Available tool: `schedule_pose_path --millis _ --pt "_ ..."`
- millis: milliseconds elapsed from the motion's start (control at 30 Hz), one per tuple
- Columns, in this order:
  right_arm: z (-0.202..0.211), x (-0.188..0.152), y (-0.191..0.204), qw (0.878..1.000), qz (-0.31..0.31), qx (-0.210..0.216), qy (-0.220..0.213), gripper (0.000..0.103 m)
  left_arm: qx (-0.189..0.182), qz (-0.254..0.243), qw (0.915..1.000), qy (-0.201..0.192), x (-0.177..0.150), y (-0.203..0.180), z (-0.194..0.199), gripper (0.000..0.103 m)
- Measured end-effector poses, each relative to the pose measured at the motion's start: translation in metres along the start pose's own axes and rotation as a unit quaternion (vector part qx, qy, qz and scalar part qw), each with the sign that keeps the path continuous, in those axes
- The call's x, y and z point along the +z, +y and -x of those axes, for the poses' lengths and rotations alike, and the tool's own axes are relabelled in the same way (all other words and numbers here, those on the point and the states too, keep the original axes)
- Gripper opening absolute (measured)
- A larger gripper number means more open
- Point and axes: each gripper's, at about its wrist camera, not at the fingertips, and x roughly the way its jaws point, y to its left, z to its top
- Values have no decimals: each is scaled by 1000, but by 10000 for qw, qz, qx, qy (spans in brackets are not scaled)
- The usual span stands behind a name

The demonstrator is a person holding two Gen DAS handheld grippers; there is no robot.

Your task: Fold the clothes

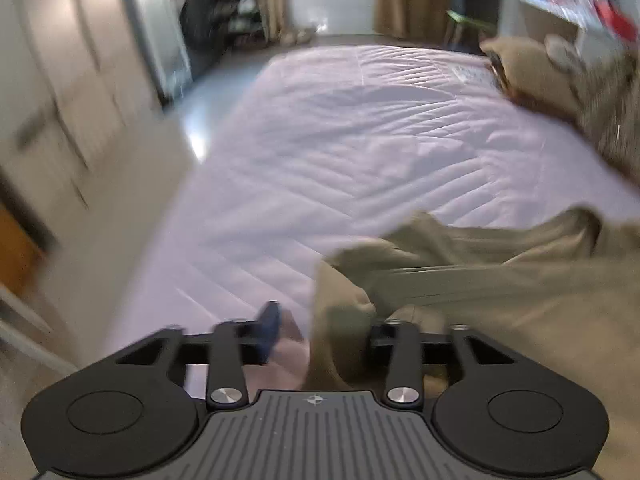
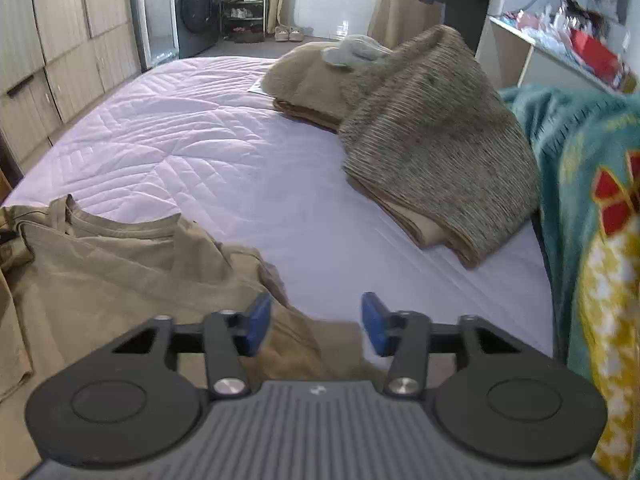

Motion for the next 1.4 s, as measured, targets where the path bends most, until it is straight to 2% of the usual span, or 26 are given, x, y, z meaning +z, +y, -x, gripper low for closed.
schedule_pose_path --millis 133,233,300,433,533,633,667,700,767,833,900,933,1000,1067,1133,1167,1200,1233,1267,1300,1333,1400 --pt "15 -14 -15 9978 -414 461 254 63 70 -231 9996 -111 3 -1 41 61" --pt "20 -23 -9 9957 -424 691 452 73 123 -403 9989 -195 6 -3 72 62" --pt "21 -25 -2 9966 -332 604 454 73 158 -519 9982 -250 8 -3 93 63" --pt "12 -25 14 9980 -285 439 355 73 -378 -218 9988 -204 -9 -26 110 63" --pt "-1 -26 23 9983 -286 272 419 72 -330 -394 9987 -44 -35 -63 103 63" --pt "-10 -30 28 9981 -258 194 529 61 -93 -1045 9940 306 -64 -97 83 64" --pt "-12 -32 29 9979 -248 181 572 47 -6 -1276 9909 430 -74 -108 75 64" --pt "-14 -34 30 9977 -239 169 612 42 104 -1307 9903 450 -76 -106 72 67" --pt "-15 -36 32 9975 -224 148 650 39 350 -1164 9919 382 -73 -88 69 71" --pt "-14 -36 36 9978 -87 114 645 39 595 -1020 9925 314 -70 -71 66 63" --pt "-13 -35 38 9981 14 74 612 40 840 -874 9923 245 -68 -53 63 46" --pt "-14 -34 38 9982 26 64 603 40 962 -801 9919 211 -66 -44 62 42" --pt "-15 -33 35 9982 -88 81 589 41 1215 -502 9910 246 -60 -10 60 25" --pt "-14 -32 33 9982 -199 99 553 41 1139 -140 9933 166 -55 15 71 16" --pt "-11 -31 31 9983 -303 123 491 43 834 83 9965 57 -53 23 85 16" --pt "-10 -30 30 9982 -356 138 464 45 530 43 9986 22 -54 14 94 19" --pt "-9 -29 29 9979 -418 168 464 46 226 2 9997 -12 -55 5 102 27" --pt "-7 -30 28 9975 -488 203 476 47 0 -101 9999 17 -59 -10 107 31" --pt "-5 -30 27 9970 -558 241 489 47 -186 -236 9995 80 -65 -29 109 43" --pt "-2 -31 27 9963 -628 295 510 48 -263 -463 9985 96 -73 -48 109 58" --pt "4 -34 25 9956 -685 348 528 51 -161 -742 9970 119 -81 -65 106 65" --pt "18 -41 22 9949 -778 399 512 62 151 -1217 9922 216 -97 -92 95 69"
